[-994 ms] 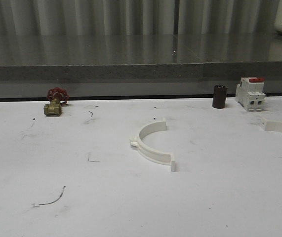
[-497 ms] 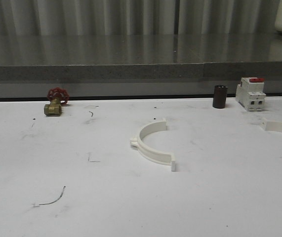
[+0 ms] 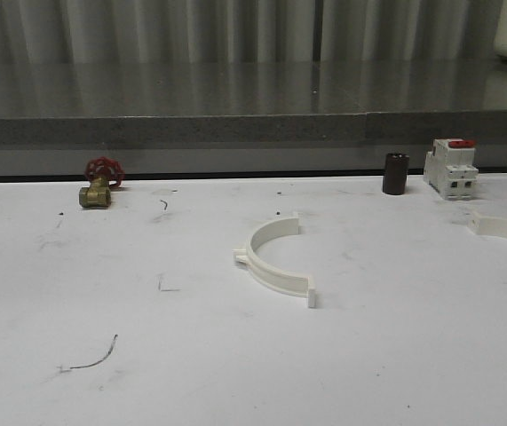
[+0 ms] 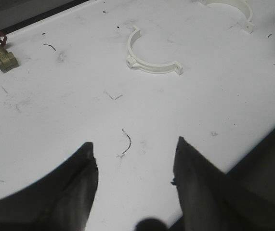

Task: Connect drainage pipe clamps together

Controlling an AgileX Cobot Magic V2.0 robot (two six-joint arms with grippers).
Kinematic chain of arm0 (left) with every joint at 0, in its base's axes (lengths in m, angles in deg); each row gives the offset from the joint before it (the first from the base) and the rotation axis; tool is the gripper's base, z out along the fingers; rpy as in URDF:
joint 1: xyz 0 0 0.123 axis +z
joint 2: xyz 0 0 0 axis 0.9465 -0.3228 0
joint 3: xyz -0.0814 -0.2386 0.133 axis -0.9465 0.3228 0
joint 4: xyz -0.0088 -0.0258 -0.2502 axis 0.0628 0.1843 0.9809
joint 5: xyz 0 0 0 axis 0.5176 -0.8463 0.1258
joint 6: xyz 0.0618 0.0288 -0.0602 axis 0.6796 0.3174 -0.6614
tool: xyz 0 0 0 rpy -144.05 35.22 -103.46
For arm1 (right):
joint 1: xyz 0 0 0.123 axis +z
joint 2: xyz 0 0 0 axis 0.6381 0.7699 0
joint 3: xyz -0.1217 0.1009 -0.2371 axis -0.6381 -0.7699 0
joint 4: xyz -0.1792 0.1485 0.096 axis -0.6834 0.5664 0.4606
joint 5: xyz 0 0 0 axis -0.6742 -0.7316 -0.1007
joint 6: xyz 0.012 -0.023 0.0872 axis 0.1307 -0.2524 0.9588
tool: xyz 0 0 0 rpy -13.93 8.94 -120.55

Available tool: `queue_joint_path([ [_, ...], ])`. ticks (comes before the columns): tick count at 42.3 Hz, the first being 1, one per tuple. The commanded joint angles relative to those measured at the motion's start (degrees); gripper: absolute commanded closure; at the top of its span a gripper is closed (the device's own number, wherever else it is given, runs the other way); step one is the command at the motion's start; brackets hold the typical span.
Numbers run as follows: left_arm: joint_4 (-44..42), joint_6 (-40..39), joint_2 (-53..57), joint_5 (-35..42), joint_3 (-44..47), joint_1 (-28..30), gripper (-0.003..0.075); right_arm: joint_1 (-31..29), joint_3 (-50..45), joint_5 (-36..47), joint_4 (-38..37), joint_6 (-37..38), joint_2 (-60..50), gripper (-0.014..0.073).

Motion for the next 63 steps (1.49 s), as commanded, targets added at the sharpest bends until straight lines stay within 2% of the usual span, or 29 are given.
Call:
queue_joint_path([
  [1, 0.7, 0.0, -0.2, 4.0, -1.6, 0.0, 0.0363, -2.6, 5.5, 1.5, 3.5, -4.6, 5.9, 0.0141],
  [5, 0.7, 0.0, -0.2, 4.0, -1.6, 0.0, 0.0363, -3.4, 8.7, 2.2, 5.0, -7.3, 11.7, 0.0142],
  [15, 0.7, 0.0, -0.2, 4.0, -1.6, 0.0, 0.0363, -3.4, 12.9, 7.5, 4.9, -8.2, 20.7, 0.0146],
  [41, 0.7, 0.0, -0.2, 4.0, -1.6, 0.0, 0.0365, -3.4, 13.3, 15.9, 4.9, -8.2, 31.6, 0.0151],
  [44, 0.7, 0.0, -0.2, 4.0, -1.6, 0.0, 0.0365, -3.4, 13.3, 16.2, 4.9, -8.2, 32.0, 0.0189],
  [53, 0.7, 0.0, -0.2, 4.0, -1.6, 0.0, 0.0365, -3.4, 13.3, 16.2, 4.9, -8.2, 32.1, 0.0398],
  [57, 0.7, 0.0, -0.2, 4.0, -1.6, 0.0, 0.0365, -3.4, 13.3, 16.0, 4.9, -8.2, 32.0, 0.0431],
  [63, 0.7, 0.0, -0.2, 4.0, -1.6, 0.0, 0.0365, -3.4, 13.3, 15.0, 4.9, -8.2, 32.0, 0.0431],
])
